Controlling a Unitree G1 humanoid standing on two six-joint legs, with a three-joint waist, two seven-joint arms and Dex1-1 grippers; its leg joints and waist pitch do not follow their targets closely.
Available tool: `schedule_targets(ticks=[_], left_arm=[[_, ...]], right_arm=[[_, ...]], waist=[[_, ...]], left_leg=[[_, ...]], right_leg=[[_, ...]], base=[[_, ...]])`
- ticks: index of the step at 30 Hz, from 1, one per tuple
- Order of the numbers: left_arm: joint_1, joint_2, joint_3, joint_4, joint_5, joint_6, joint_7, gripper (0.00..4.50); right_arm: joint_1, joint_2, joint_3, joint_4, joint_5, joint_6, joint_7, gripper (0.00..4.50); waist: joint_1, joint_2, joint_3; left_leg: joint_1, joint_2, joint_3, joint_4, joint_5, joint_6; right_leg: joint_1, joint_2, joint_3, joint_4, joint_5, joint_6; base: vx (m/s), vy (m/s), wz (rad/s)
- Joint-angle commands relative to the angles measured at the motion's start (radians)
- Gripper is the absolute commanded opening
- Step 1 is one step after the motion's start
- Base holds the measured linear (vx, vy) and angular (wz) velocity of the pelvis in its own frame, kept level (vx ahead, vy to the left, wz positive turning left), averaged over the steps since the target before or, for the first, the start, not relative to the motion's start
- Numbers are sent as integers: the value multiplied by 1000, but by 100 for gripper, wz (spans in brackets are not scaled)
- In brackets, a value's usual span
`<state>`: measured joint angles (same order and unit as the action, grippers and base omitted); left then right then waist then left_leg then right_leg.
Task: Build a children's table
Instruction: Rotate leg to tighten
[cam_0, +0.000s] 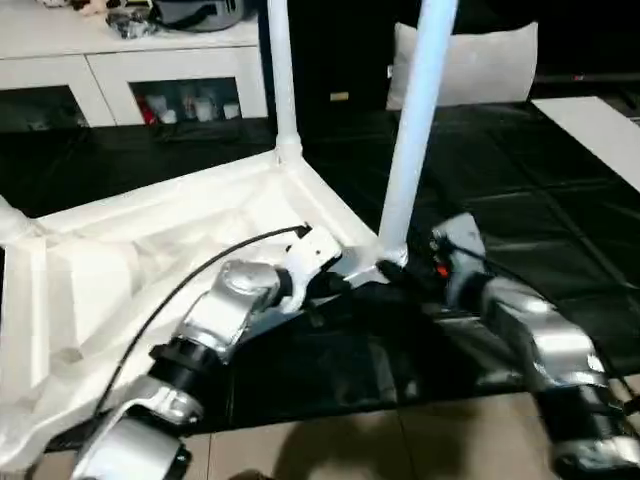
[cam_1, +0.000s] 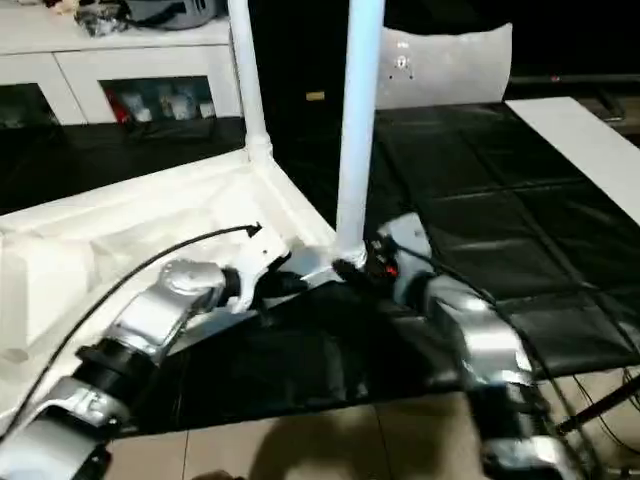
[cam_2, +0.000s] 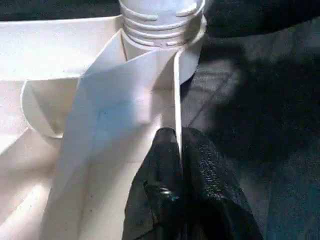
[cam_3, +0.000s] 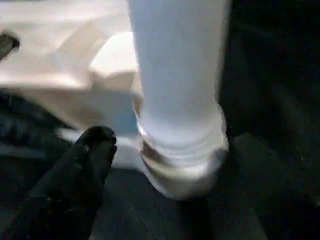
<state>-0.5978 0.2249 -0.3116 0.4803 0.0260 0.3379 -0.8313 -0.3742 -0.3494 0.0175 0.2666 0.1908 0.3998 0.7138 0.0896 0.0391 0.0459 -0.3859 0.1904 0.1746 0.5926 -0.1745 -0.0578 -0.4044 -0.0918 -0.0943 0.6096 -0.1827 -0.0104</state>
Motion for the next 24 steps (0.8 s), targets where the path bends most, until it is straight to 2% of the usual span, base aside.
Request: schedule_targets(ticks=[1, 8, 11, 14, 17, 19, 23, 24], left_arm=[[-5, 13, -5, -45, 3, -32, -33, 0], [20, 118, -79, -60, -10, -162, -261, 0], [23, 137, -89, -66, -17, -180, -307, 0], [23, 161, -104, -71, -26, -200, -370, 0], [23, 177, -119, -73, -26, -218, -411, 0], [23, 178, -119, -73, -29, -222, -418, 0], [24, 174, -117, -67, -30, -230, -423, 0], [24, 174, -117, -67, -30, -230, -423, 0]], right_arm=[[-1, -13, 11, -36, 15, -13, 48, 438], [9, -139, 34, -63, 61, -25, 268, 446], [8, -164, 44, -72, 69, -22, 314, 446], [7, -201, 67, -85, 71, -24, 380, 446], [10, -220, 88, -99, 95, -19, 451, 446], [10, -223, 97, -102, 109, -9, 481, 429], [10, -220, 113, -108, 123, 21, 506, 407], [10, -220, 113, -108, 123, 21, 506, 386]], waist=[[7, -14, -67], [19, -11, -67], [30, -8, -66], [39, -7, -65], [46, -14, -66], [52, -12, -67], [51, -14, -65], [52, -13, -67]], left_leg=[[10, 34, -11, -63, -166, 61], [14, 38, -10, -62, -182, 69], [21, 43, -9, -64, -203, 58], [20, 45, -12, -67, -213, 48], [19, 45, -9, -64, -207, 52], [19, 45, -9, -63, -202, 55], [18, 45, -10, -65, -204, 49], [19, 46, -11, -64, -203, 47]], right_leg=[[61, -60, 48, -76, -173, -189], [58, -63, 50, -78, -196, -198], [52, -62, 51, -78, -216, -201], [54, -63, 51, -75, -214, -202], [54, -66, 53, -74, -210, -204], [54, -66, 52, -73, -220, -202], [53, -65, 51, -75, -240, -195], [54, -66, 52, -75, -240, -194]], base=[[0, 0, 0], [0, 0, 0], [0, 0, 0], [0, 0, 0], [0, 0, 0], [0, 0, 0], [0, 0, 0], [0, 0, 0]])
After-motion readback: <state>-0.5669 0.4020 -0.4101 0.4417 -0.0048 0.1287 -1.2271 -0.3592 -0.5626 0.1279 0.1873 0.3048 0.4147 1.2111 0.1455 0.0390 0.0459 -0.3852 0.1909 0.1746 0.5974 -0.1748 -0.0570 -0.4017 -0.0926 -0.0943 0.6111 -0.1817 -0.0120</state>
